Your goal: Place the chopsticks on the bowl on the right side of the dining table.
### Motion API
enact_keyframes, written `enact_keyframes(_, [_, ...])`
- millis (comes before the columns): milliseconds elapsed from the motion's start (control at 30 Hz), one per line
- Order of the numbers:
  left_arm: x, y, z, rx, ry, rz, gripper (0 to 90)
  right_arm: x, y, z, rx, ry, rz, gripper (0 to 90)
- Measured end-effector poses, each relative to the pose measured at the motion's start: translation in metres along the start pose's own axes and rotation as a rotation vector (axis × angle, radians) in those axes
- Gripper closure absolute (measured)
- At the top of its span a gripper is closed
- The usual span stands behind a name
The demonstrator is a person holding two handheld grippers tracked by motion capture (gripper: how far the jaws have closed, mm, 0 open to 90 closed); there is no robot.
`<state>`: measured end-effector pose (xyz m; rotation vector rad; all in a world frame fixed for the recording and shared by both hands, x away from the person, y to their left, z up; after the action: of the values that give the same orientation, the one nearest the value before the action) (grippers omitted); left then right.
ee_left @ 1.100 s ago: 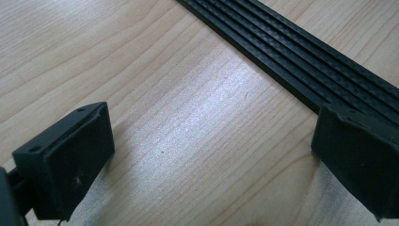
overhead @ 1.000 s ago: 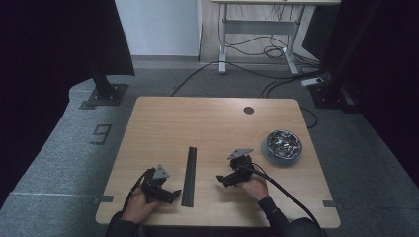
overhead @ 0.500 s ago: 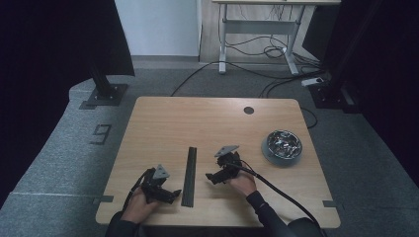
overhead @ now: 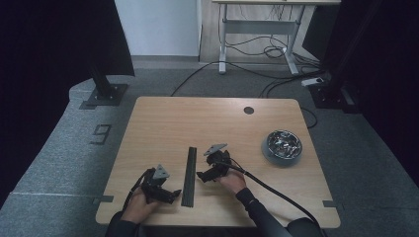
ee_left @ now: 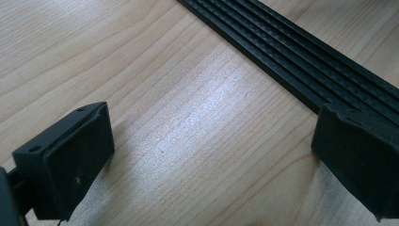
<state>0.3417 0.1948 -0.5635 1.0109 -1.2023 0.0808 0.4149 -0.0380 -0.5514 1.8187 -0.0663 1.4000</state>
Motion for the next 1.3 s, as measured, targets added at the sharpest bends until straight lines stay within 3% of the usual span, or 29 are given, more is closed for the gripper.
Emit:
enact_keyframes(200, [0.0,0.0,0.0,0.0,0.0,-0.001,0.0,0.004,-0.006,-0.004,0.005,-0.017,0.006,0.8])
enact_keyframes(700, [0.0,0.0,0.0,0.002,0.002,-0.001,0.0,0.005,-0.026,-0.014,-0.017,0.022,-0.032,1.1])
enact_keyframes(1300, [0.0,0.0,0.0,0.003,0.002,0.0,0.0,0.002,-0.023,-0.001,-0.066,0.011,-0.057,0.0])
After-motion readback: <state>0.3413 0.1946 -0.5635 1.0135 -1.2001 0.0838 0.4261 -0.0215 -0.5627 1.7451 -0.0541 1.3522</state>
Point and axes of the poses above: each handheld gripper's, and its own axes: y roughly backward along the jaws, x roughly out of its top, z roughly to its right, the point moved 2 cm from there along -y, roughly forward along the jaws, and after that the axes turned 12 degrees about z, right-handed, at the moved point
